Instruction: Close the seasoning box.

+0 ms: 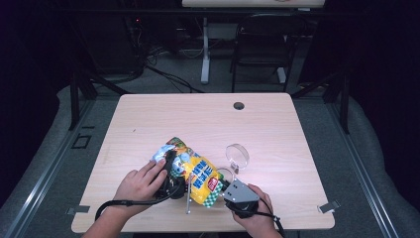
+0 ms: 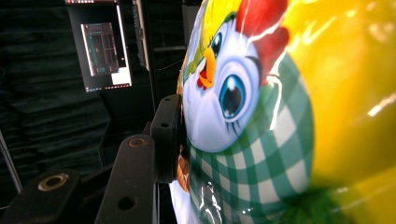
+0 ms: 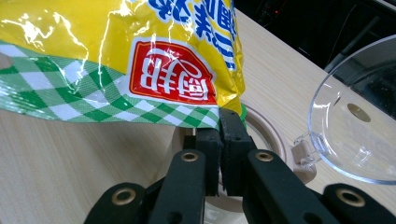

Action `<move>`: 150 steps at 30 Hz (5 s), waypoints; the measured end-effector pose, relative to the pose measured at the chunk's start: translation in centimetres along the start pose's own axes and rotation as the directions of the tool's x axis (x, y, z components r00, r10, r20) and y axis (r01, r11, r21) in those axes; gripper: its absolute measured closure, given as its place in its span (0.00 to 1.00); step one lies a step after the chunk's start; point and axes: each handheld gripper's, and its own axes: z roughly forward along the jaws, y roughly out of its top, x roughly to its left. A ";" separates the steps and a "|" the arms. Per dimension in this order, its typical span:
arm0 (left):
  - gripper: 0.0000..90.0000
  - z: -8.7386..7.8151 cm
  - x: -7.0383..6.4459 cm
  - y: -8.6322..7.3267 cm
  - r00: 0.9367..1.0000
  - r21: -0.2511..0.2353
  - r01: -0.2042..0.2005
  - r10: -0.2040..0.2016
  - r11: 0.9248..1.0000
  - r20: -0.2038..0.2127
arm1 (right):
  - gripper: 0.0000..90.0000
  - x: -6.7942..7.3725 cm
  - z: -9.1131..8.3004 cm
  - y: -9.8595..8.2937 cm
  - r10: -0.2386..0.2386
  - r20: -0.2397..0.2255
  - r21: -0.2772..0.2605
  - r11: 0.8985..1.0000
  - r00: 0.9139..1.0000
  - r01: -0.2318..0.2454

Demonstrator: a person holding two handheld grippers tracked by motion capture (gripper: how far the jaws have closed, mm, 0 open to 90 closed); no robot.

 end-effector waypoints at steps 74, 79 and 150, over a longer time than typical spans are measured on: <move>0.68 -0.6 1.0 0.7 0.995 0.004 -0.080 0.080 0.997 -0.059 | 0.98 -0.1 0.1 -0.1 0.025 0.002 -0.009 1.000 1.000 -0.025; 0.69 -0.7 1.1 0.8 0.995 0.014 -0.087 0.087 0.996 -0.045 | 0.98 -0.2 0.2 -0.1 0.023 0.002 -0.004 1.000 1.000 -0.023; 0.71 -1.5 1.4 1.6 0.980 0.012 -0.172 0.173 0.985 -0.095 | 0.97 -0.5 0.5 -0.5 0.060 0.010 -0.005 0.998 0.998 -0.060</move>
